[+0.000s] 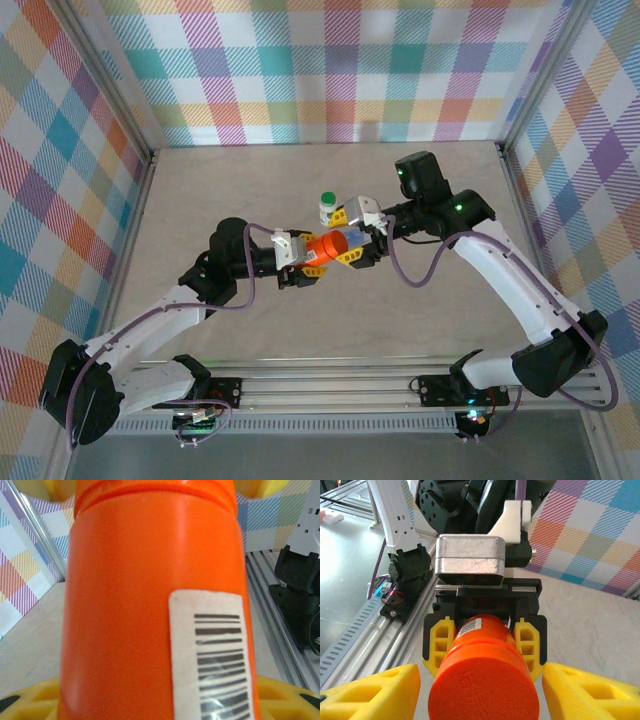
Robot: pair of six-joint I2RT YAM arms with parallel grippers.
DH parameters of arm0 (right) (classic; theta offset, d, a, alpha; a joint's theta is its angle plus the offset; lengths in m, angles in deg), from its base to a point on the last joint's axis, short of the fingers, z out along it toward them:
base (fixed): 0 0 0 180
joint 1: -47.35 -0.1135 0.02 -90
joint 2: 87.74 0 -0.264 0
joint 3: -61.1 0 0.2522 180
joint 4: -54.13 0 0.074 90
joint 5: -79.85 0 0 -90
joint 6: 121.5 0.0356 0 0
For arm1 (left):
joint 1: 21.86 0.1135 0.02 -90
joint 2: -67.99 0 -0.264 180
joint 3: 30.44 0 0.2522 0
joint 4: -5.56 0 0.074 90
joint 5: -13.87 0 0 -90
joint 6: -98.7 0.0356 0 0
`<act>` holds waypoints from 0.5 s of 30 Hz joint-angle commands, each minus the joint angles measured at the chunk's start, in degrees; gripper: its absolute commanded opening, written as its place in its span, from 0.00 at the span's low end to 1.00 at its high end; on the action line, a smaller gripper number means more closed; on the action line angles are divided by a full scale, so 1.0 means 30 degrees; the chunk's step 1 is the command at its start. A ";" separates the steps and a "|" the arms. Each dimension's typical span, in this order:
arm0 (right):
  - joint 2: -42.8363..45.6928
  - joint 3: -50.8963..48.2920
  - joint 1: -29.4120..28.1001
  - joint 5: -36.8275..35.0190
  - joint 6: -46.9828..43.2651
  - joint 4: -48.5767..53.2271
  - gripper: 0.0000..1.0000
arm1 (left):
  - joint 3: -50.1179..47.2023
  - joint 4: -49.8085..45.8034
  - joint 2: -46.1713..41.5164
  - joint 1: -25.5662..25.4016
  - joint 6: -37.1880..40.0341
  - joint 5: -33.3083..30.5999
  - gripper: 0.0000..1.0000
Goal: Sort the pills into containers
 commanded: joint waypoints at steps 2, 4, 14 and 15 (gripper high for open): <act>-0.0379 0.0510 0.0094 0.0168 -0.0256 0.0448 0.45 | 0.0922 0.0248 0.0158 0.0178 0.0122 0.0743 0.05; -0.0426 0.0368 0.0093 0.0024 0.0313 0.0154 0.43 | 0.0932 0.0363 0.0141 0.0178 0.0107 0.0685 0.05; -0.0178 -0.2774 -0.0198 -0.2082 1.2224 -0.6007 0.26 | 0.1734 0.0979 0.0682 0.0178 0.0296 -0.0524 0.05; -0.0217 -0.3126 -0.0214 -0.2550 1.4201 -0.6799 0.26 | 0.1767 0.0988 0.0664 0.0178 0.0348 -0.0648 0.05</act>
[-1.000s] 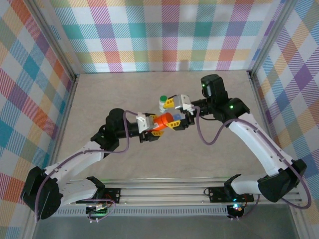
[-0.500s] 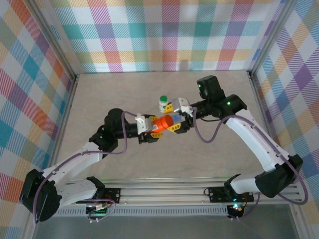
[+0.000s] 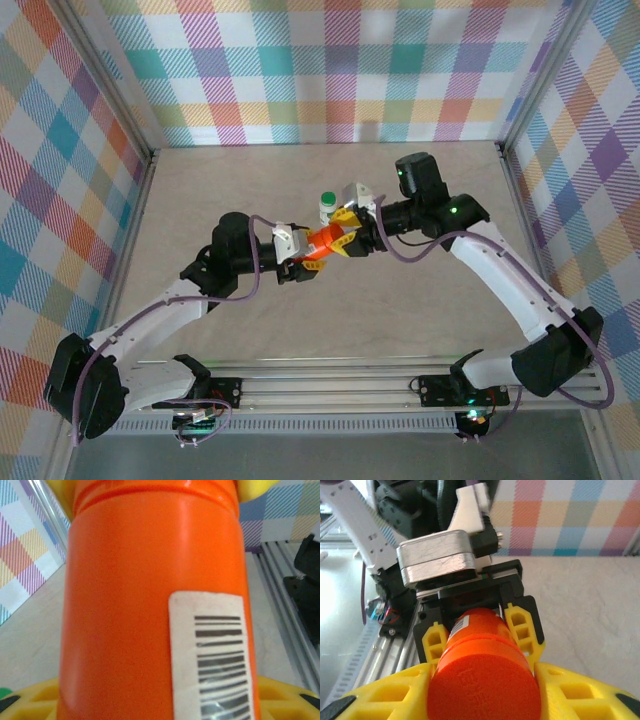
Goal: Sort the pills into containers
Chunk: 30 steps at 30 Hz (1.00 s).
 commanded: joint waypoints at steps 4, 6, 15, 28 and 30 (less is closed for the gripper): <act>-0.0953 -0.1691 -0.0401 -0.5623 1.5080 -0.3875 0.23 | 0.1007 0.2161 -0.0211 -0.0197 0.0408 -0.0354 0.05; -0.1114 -0.1399 -0.0389 -0.7919 1.7972 -0.3144 0.28 | 0.0921 0.2235 -0.0220 -0.0295 0.0534 -0.0686 0.05; -0.0735 -0.1041 -0.0809 -1.0487 2.6135 -0.4791 0.30 | 0.0464 0.2272 -0.0381 -0.1299 0.1450 -0.2730 0.04; -0.1953 0.2065 -0.0925 -1.3374 2.3500 -0.3466 0.64 | -0.0754 0.2721 -0.1557 -0.1541 0.1102 -0.2777 0.03; -0.2121 0.2623 -0.0826 -1.3358 2.2784 -0.3007 0.65 | -0.0906 0.2850 -0.1661 -0.1542 0.0994 -0.2918 0.03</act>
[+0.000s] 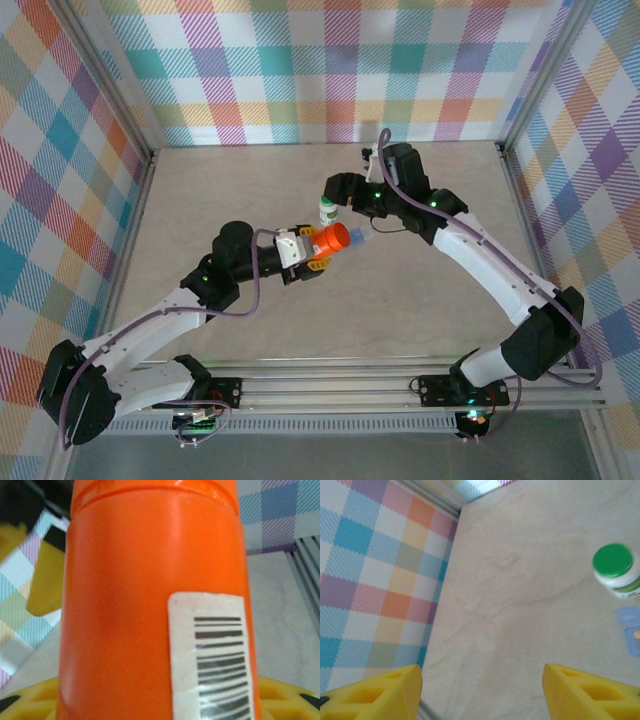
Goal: Sort the pills into containers
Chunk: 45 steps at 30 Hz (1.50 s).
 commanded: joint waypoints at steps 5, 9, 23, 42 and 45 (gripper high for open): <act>0.1261 0.0872 0.0400 0.0757 -0.6721 -0.0998 0.69 | -0.0695 0.1529 -0.0218 0.0018 -0.0089 0.0120 0.02; 0.3454 -0.2155 0.0939 0.2270 -1.2962 -0.4289 0.71 | -0.0802 0.1792 -0.0232 0.0107 -0.0392 0.0052 0.02; 0.4817 -0.1850 0.1181 1.3969 -2.7675 0.1979 0.75 | -0.0997 0.1954 -0.0520 0.0311 -0.0669 0.0231 0.02; 0.1880 0.0108 0.1181 1.4748 -2.9876 0.5412 0.65 | -0.0775 0.1929 -0.0487 0.0311 -0.0718 0.0642 0.02; 0.1671 0.0172 0.1172 1.4581 -2.9463 0.5549 0.58 | -0.0670 0.1929 -0.0397 0.0311 -0.0704 0.0650 0.02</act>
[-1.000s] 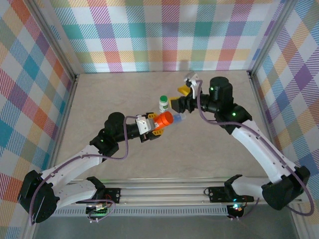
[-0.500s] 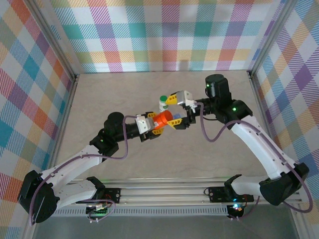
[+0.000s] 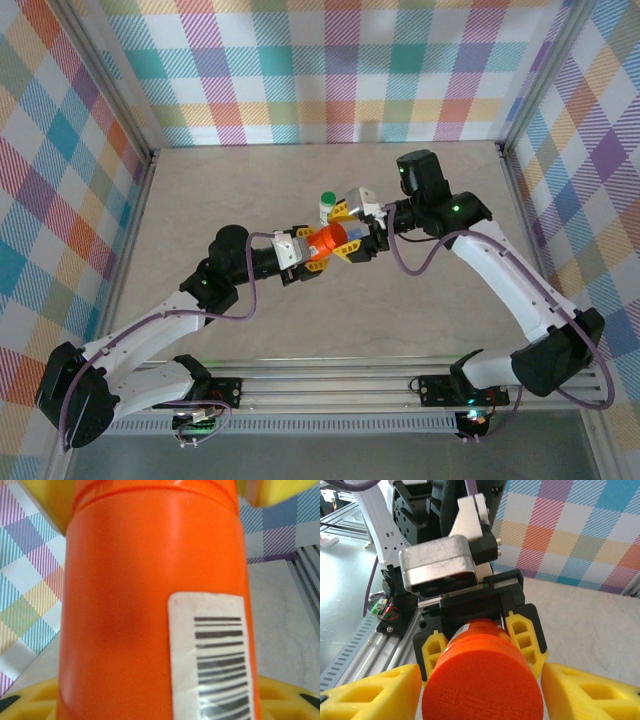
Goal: Sort the pills into containers
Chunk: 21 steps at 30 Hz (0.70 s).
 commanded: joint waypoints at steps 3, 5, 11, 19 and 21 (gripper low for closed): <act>-0.0441 0.0609 -0.0006 -0.0295 0.0979 0.0282 0.41 | 0.0344 0.0639 -0.0201 0.0158 -0.0163 0.0503 0.02; -0.0562 0.0429 -0.0006 -0.1058 0.3196 -0.0734 0.32 | 0.0558 0.0567 -0.0080 0.0158 -0.0127 0.0441 0.02; -0.1903 0.0806 -0.0202 -0.2238 1.2399 -0.1638 0.17 | 0.1283 0.0216 0.0434 0.0158 0.0446 -0.0338 0.03; -0.0887 -0.1975 -0.0351 -1.0991 2.5688 -0.5532 0.14 | 0.1349 0.0903 0.0734 0.0084 0.0710 -0.2075 0.03; -0.0312 -0.3301 -0.0416 -1.2347 2.7164 -0.7701 0.15 | 0.1390 0.0888 0.1045 -0.0043 0.0736 -0.2159 0.03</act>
